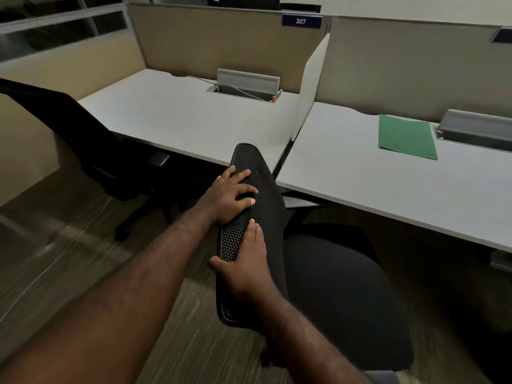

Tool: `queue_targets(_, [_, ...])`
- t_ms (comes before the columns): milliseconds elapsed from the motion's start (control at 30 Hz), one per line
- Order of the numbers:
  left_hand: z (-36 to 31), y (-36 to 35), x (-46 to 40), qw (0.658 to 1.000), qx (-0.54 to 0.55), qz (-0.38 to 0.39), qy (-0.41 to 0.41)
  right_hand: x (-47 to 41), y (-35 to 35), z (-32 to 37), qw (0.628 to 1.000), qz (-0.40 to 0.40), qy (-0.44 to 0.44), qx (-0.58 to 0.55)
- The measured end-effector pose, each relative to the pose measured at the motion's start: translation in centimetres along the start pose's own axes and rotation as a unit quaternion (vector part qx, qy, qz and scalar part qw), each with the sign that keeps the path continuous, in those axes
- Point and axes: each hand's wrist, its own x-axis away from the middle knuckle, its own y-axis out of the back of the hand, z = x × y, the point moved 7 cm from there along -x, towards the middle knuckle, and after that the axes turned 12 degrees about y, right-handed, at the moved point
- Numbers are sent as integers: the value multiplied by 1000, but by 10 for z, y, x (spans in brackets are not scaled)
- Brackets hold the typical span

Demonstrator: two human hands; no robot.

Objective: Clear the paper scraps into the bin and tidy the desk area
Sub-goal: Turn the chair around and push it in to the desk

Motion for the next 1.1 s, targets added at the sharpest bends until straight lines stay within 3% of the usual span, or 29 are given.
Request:
queue_targets(633, [-40,-42,163,986,-73,-84,126,154,51,-9,979,198,9,54])
queue_targets(833, [-70,-57,209,986,-95,-83,110,201,82,-19,965,239,-16,104])
queue_targets(1100, [-115,-76,238,992,-79,-69,64,243,135,-47,959,209,-38,189])
